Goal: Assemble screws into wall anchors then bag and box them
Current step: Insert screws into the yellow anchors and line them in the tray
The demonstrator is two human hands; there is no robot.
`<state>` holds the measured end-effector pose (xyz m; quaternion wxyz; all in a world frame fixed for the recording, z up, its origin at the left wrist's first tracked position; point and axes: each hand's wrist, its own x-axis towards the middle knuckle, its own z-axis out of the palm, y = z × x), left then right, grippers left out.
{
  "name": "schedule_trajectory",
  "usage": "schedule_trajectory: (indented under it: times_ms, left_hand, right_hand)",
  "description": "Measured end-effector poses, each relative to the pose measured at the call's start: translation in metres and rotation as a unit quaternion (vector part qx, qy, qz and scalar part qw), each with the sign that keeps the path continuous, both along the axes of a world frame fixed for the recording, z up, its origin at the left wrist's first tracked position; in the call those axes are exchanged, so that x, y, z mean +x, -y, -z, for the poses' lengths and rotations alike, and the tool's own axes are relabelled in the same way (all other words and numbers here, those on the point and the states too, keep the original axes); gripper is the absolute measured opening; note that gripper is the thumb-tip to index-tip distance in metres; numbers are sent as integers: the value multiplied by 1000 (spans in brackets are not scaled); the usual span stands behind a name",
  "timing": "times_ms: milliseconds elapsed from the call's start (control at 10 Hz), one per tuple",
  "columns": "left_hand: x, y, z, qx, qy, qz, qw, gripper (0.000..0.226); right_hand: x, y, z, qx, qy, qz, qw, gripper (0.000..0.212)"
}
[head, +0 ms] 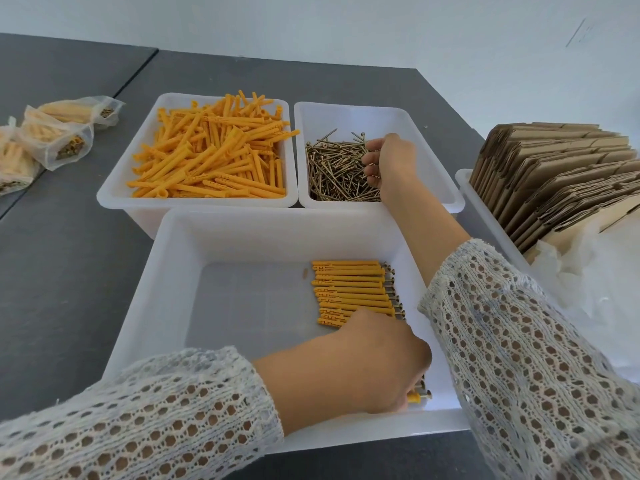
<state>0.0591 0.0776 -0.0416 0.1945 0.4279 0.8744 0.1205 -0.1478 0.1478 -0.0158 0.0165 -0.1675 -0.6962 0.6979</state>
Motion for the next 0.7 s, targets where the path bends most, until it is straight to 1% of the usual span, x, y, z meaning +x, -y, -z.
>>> schedule_trajectory:
  times_ms: [100,200,300,400,500,600,700]
  left_hand:
    - [10,-6,10,5,-73,10,997,9]
    - [-4,-2,1,38,48,-23,998,13]
    - [-13,-3,-3,37,58,-32,997,20]
    - [-22,-3,-2,42,-86,-121,988,24]
    - [-26,4,11,-42,-131,-212,968,68]
    - [-19,8,28,-104,-50,-204,972,104]
    - [-17,7,40,-145,-5,-183,972,112]
  right_hand:
    - [0,0,0,4,3,0,1000,32]
    - [0,-1,1,4,1,1,1000,33]
    - [0,-2,1,3,-1,-2,1000,33]
    - [-1,-3,2,-3,-5,-5,1000,33]
    - [-1,-3,2,-5,-9,-7,1000,33]
    - [-2,-3,3,-4,-7,-7,1000,34]
    - [-2,-3,3,-5,-8,-8,1000,34]
